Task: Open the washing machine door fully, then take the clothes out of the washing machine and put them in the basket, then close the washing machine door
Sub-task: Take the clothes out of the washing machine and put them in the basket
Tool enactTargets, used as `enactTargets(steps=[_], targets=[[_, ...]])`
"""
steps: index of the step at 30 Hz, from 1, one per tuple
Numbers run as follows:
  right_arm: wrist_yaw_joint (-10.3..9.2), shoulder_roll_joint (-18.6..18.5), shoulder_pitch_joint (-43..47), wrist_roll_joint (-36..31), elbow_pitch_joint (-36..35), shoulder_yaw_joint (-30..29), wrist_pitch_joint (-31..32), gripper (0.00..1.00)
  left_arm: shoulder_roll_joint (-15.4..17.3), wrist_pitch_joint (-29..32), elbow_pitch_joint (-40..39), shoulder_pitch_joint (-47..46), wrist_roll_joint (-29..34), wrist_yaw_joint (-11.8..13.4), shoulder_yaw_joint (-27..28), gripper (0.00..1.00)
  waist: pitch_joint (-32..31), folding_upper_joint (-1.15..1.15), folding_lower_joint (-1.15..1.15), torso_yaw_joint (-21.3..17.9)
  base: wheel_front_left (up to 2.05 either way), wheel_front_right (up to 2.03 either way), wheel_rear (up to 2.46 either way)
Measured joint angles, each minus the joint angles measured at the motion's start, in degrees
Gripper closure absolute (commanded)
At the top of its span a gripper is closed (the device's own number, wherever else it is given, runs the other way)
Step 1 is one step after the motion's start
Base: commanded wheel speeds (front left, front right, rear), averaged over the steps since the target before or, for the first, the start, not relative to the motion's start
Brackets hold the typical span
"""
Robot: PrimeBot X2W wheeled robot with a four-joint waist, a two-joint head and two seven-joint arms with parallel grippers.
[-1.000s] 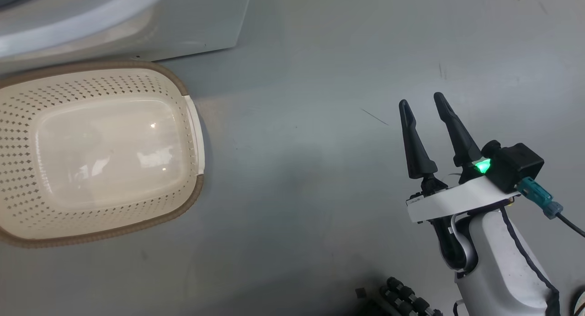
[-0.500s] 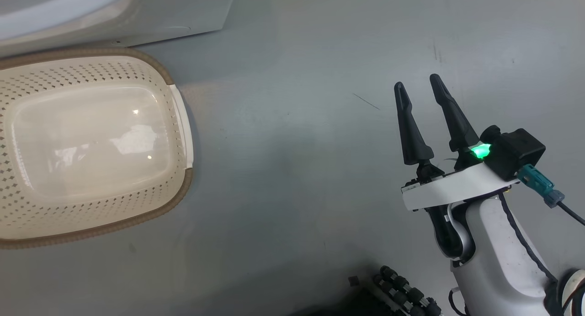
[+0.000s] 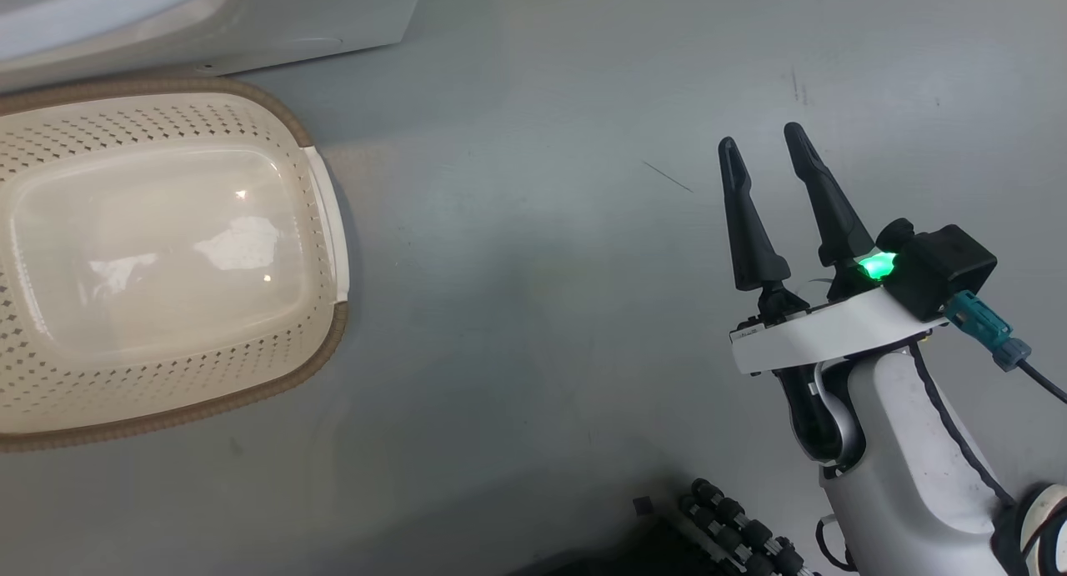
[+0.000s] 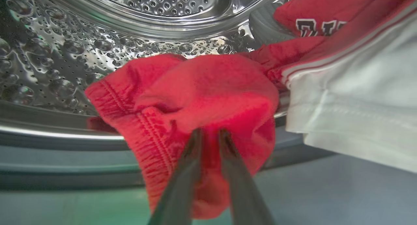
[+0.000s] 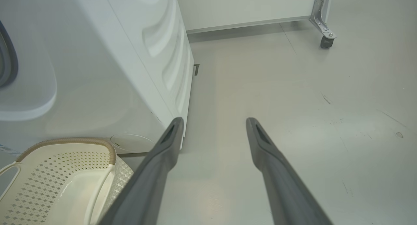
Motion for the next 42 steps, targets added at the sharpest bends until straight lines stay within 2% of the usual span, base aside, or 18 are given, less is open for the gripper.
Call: enactTargets(steps=[17, 25, 31, 42], targets=[[-0.11, -0.01, -0.17, -1.07, 1.16, -1.21, -0.01, 0.0, -5.98, -7.57, 5.71, -0.29, -0.48, 0.24, -1.94, 1.0, -4.0, 0.0, -0.01, 1.97, 0.0, 0.0, 0.0], [-0.1, -0.01, -0.15, -2.43, 2.13, -2.47, -0.04, 0.0, -9.53, -12.77, 7.47, 0.3, -2.13, -0.63, -2.46, 1.0, -6.88, 0.0, -0.01, 3.55, 0.0, 0.0, 0.0], [-0.03, -0.03, -0.01, -3.98, 2.78, -4.07, -0.04, 0.0, -13.25, -17.63, 8.82, 4.49, -4.87, -1.42, -2.61, 1.0, -9.83, 0.0, -0.01, 4.95, 0.0, 0.0, 0.0], [0.18, -1.01, 3.05, -6.68, 4.5, -7.23, -0.04, 0.0, -19.94, -28.7, 9.25, 15.98, -9.2, -4.69, -3.38, 1.0, -17.33, 0.0, -0.01, 9.15, 0.0, 0.0, 0.0]])
